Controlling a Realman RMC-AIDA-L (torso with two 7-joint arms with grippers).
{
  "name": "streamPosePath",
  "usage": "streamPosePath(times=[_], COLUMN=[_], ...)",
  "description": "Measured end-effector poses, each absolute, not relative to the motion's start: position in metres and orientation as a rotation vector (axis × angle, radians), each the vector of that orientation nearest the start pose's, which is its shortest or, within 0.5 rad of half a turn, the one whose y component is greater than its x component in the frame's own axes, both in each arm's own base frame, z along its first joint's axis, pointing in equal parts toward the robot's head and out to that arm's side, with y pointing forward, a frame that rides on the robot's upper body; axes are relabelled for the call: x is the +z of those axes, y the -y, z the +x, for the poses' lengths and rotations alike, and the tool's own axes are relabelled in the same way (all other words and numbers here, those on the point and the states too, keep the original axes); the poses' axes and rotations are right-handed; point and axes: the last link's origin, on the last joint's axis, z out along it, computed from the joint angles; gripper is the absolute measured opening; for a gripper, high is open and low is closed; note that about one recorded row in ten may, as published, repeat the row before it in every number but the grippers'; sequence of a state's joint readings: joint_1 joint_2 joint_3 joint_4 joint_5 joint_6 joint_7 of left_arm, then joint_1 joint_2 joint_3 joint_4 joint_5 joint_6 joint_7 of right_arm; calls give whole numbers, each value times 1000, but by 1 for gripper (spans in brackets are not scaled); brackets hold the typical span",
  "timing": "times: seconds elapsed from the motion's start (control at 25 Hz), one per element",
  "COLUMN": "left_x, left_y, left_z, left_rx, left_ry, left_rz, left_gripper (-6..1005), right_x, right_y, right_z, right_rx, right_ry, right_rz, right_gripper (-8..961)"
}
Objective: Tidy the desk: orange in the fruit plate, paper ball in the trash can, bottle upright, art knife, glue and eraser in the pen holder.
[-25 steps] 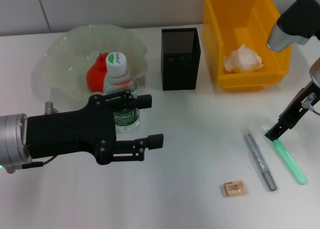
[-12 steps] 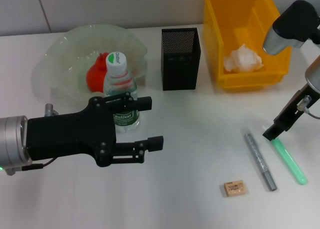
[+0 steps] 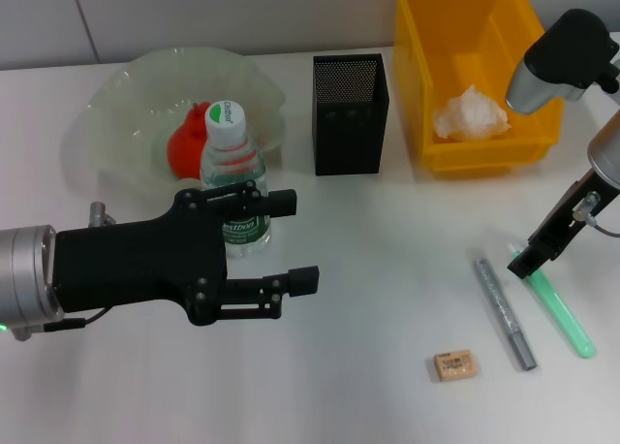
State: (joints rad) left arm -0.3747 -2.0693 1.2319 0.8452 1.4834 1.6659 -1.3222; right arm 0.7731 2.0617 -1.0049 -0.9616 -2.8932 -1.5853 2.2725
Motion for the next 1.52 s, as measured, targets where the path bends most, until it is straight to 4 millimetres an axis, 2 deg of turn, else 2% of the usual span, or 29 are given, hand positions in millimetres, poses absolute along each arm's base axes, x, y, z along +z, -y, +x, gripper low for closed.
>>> streamPosePath(times=[0.28, 1.24, 1.52], left_x=[-13, -12, -12], left_y=[-287, -288, -288], left_z=[-200, -200, -199], left_rx=[-1063, -1062, -1062], left_ry=[235, 229, 227], left_rz=[-2903, -2905, -2906], left_gripper=[812, 812, 813], right_x=[24, 20, 20], right_y=[-375, -374, -376], right_z=[249, 252, 252], right_rx=[-763, -773, -768], right_ry=[-1027, -1048, -1041], right_rz=[-2552, -2543, -2537], right_gripper=[534, 394, 394])
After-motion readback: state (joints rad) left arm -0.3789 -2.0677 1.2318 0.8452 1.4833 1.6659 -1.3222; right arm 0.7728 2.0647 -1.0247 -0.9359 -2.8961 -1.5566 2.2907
